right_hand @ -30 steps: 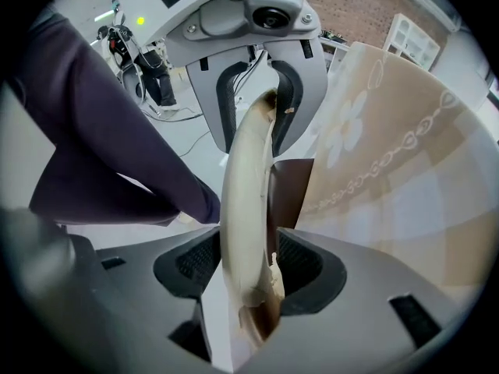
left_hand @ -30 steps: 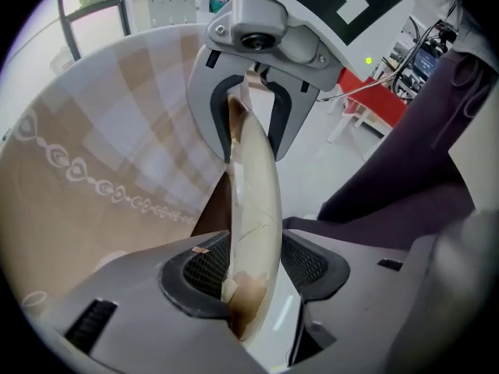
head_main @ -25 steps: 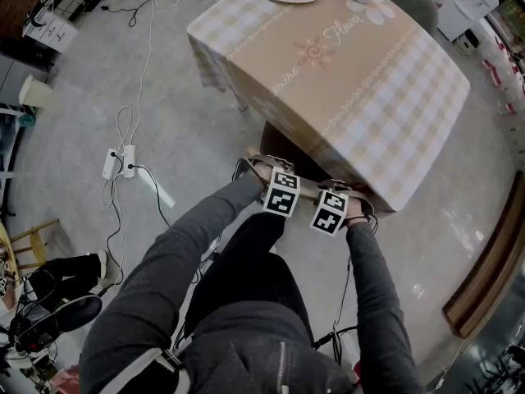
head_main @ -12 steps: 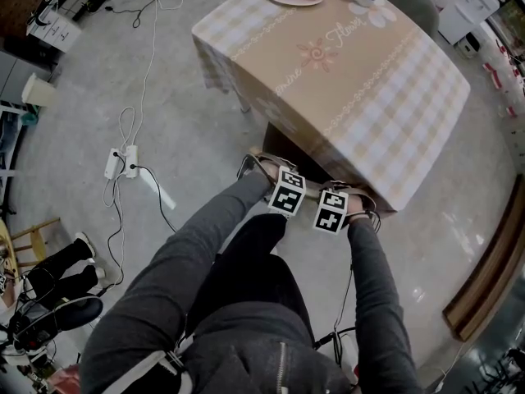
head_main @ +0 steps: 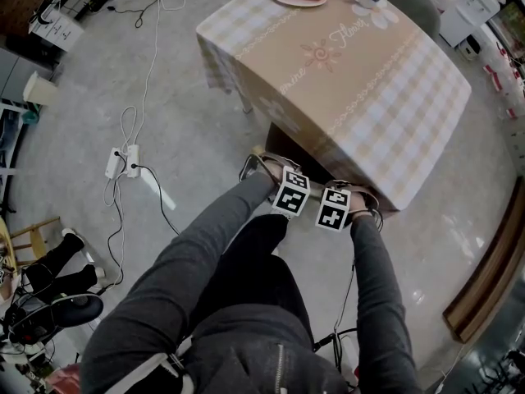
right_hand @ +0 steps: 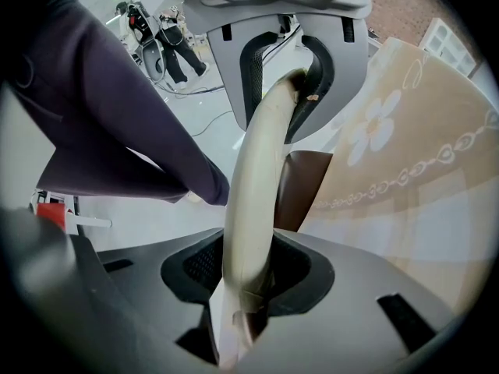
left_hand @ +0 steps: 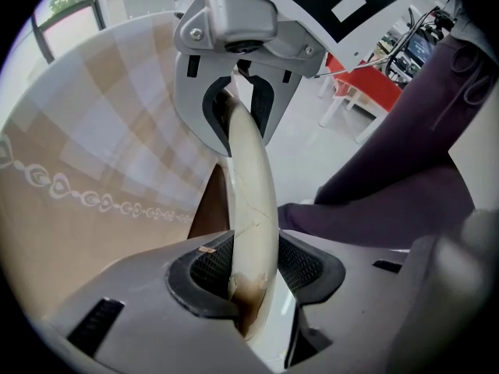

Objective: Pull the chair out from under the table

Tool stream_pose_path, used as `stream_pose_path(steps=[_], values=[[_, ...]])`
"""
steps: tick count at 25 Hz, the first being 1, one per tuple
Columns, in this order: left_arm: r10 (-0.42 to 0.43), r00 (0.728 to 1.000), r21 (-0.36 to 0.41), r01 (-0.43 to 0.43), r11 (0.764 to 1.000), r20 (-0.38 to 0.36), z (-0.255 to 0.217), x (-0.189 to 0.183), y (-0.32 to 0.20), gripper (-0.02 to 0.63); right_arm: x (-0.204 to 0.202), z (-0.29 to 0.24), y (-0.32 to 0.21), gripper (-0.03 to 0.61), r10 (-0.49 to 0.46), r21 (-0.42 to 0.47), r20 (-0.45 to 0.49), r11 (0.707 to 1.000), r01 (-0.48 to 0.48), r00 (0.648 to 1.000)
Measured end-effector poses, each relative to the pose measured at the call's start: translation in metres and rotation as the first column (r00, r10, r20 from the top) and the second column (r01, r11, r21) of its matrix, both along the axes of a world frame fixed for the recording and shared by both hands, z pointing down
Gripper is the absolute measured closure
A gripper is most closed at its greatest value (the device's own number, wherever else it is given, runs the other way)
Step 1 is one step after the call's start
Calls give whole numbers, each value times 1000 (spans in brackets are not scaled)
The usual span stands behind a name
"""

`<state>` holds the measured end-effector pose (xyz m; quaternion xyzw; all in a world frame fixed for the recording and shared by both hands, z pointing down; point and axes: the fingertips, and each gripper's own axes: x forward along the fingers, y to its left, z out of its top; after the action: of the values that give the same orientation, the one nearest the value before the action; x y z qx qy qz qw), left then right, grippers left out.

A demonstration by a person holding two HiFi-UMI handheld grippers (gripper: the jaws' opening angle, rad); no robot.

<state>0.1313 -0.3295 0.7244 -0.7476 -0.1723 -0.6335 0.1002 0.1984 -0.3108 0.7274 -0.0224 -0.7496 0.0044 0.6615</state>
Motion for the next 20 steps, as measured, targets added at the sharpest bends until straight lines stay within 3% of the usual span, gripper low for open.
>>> stream_pose_path(steps=[20], values=[[19,1000,5,-19,1000,-16,1,-11,26,454,-11,1,28,445,1,-21,-16,1000,-2,1000]])
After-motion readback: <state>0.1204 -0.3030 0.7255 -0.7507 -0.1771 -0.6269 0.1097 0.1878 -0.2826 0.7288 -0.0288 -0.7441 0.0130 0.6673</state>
